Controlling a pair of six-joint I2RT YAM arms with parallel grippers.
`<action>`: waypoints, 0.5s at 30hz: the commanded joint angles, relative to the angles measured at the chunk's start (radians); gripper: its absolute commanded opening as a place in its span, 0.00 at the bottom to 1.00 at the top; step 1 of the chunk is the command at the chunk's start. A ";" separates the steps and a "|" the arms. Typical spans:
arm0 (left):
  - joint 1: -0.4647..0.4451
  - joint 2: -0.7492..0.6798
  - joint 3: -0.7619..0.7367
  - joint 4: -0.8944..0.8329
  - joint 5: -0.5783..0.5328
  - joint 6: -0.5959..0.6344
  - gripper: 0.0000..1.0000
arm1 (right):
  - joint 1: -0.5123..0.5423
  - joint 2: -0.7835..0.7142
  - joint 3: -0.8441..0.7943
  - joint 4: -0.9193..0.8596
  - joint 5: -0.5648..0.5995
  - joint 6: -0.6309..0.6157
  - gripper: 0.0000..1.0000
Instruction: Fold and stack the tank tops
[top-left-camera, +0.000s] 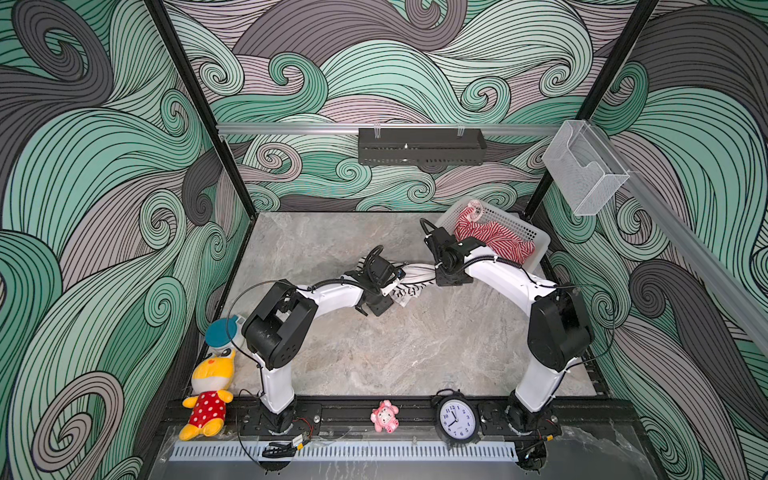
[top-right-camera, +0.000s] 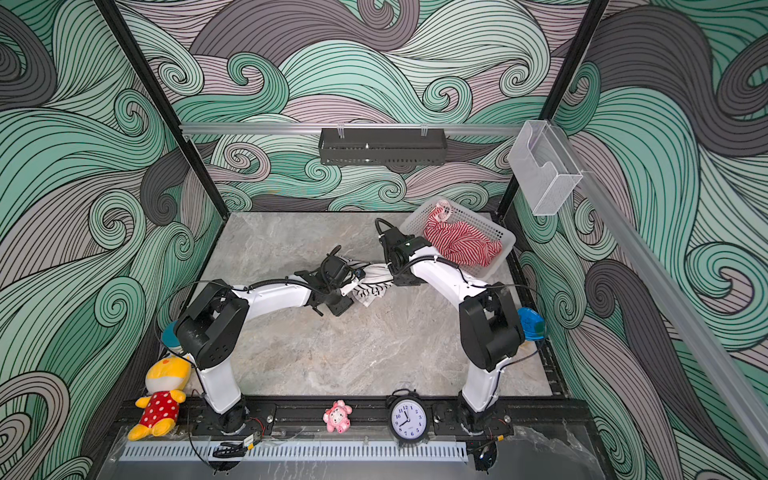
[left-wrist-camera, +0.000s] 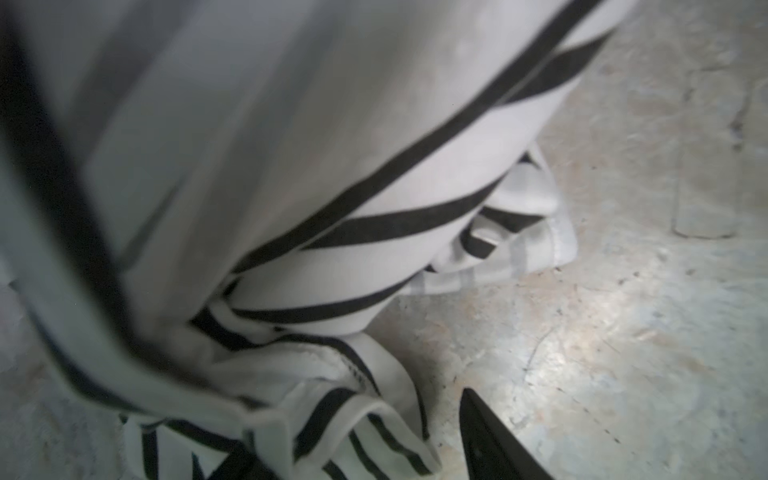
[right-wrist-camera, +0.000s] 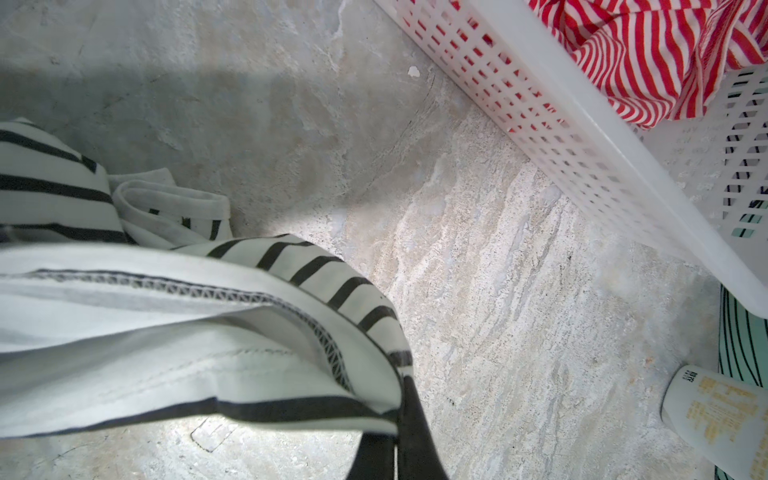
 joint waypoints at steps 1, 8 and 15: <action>-0.013 0.027 0.010 -0.008 -0.115 -0.061 0.65 | -0.009 -0.017 0.002 0.011 -0.013 0.013 0.00; -0.028 0.052 0.069 -0.139 -0.119 -0.100 0.60 | -0.018 -0.022 0.006 0.013 -0.020 0.011 0.00; -0.042 0.038 0.084 -0.228 -0.118 -0.134 0.60 | -0.020 -0.023 0.013 0.013 -0.024 0.007 0.00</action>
